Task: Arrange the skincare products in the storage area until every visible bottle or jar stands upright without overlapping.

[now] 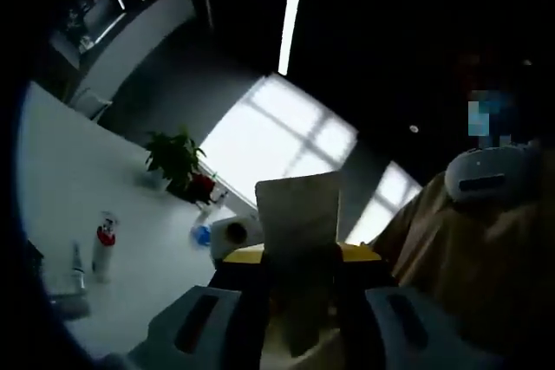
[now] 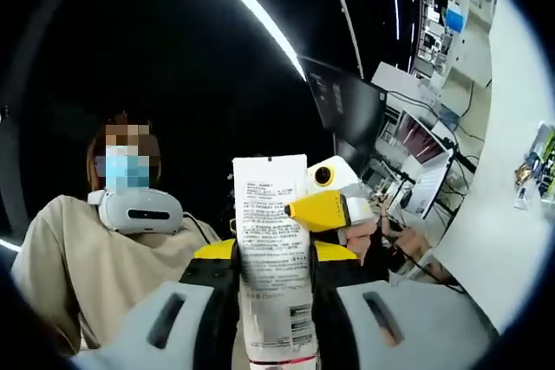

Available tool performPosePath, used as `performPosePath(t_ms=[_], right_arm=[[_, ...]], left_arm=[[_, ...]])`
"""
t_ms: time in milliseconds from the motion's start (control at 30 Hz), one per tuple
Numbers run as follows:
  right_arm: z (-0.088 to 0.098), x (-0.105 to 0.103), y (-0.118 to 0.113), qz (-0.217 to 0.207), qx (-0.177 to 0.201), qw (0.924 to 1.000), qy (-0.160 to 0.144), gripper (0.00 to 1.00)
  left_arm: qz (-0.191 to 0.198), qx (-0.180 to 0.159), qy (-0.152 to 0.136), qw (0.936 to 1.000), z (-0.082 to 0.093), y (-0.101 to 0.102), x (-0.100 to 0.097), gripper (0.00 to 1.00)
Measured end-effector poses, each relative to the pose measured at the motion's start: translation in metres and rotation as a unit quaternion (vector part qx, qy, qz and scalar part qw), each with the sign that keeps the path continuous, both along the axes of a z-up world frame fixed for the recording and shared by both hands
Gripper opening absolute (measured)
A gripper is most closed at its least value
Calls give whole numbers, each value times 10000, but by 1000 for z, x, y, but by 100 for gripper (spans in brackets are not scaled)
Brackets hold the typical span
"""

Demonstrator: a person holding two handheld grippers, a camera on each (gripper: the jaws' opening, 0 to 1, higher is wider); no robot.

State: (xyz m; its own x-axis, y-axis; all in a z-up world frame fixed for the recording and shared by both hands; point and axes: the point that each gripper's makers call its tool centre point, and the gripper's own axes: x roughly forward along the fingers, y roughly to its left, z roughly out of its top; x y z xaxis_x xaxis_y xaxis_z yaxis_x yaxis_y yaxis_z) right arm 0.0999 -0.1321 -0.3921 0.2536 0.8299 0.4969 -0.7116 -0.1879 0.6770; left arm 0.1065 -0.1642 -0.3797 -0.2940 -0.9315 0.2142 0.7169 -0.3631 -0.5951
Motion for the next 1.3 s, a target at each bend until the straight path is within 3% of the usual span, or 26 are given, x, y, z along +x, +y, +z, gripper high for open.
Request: performPosePath(t_ms=[133,200,233,267,300,367,433,533,600,633,833,1067,1167,1300], right_arm=[[3,7,1,-192,-267,9994,-130,32],[8,8,4,-272,-357,9986,-287,25],[3,17,6,-565,-637,9954,-431,25],[-9,20,7,-693,-1040,9907,-539,24],[-9,20,8,-708,-1156,9888,-633,23],[-12,26,9,-849,-1408,9849,-548,22],[-18,29,8,-1073,-1737,9769,-636,22],[-25,35,4,-1342,-2130,9664,-514,23],[-29,38,1,-1575,-2439,9553,-552,24],[-30,39,-1,-1736,-2643,9463,-672,24],[-38,34,-3,-1963,-3314,9173,-1006,27],[-40,28,-6,-1693,-3149,9279,-1055,26],[-33,25,-5,-1530,-2964,9379,-953,22],[-27,22,-2,-1491,-3088,9317,-1201,18]], left_arm=[[288,91,68,9995,1,-6,9,22],[417,27,130,9990,2,-6,16,8],[698,125,254,9972,0,-12,24,8],[767,125,19,9970,-2,-12,26,8],[846,148,-83,9963,-3,-12,27,7],[932,193,139,9954,-3,-11,30,7],[1034,266,91,9942,-5,-10,32,6],[1194,388,-38,9921,-11,-9,33,6],[1270,453,-110,9908,-14,-9,33,6],[1310,483,-160,9901,-16,-10,34,6],[1318,540,-320,9893,-20,-14,28,6],[1222,430,-432,9906,-17,-17,23,6],[1177,287,-352,9920,-10,-16,22,6],[1056,176,-375,9935,-4,-14,20,8]])
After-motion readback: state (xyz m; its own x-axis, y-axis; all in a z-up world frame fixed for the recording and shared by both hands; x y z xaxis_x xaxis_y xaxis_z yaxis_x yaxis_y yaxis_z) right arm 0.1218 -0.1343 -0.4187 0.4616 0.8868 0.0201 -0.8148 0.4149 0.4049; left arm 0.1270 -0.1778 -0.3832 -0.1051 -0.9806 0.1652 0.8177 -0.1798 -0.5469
